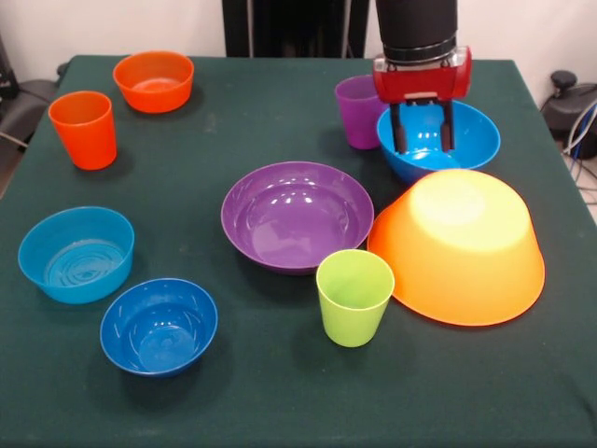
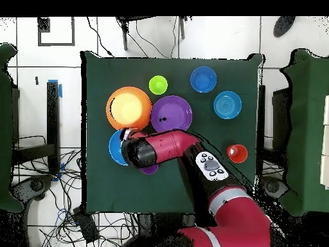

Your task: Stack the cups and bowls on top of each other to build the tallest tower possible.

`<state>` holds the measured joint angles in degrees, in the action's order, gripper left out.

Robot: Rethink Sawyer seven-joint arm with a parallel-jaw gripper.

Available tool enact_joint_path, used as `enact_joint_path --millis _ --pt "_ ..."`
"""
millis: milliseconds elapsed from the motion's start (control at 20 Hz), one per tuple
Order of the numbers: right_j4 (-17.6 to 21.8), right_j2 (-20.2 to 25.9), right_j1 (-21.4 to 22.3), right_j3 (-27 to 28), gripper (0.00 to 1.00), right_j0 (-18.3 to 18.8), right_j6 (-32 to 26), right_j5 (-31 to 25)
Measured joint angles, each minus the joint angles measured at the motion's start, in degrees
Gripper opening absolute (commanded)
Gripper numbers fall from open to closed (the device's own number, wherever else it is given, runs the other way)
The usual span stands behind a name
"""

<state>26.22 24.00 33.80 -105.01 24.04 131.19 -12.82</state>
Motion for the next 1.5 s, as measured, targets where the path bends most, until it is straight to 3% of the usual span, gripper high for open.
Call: enact_joint_path --millis 350,700,1500 --pt "3.91 2.06 -1.41 2.23 1.00 1.00 0.00 0.00" --pt "5.04 3.84 -1.76 2.76 1.00 1.50 0.00 -0.98" --pt "7.80 9.43 -2.44 2.43 1.00 7.63 -0.01 -7.10"
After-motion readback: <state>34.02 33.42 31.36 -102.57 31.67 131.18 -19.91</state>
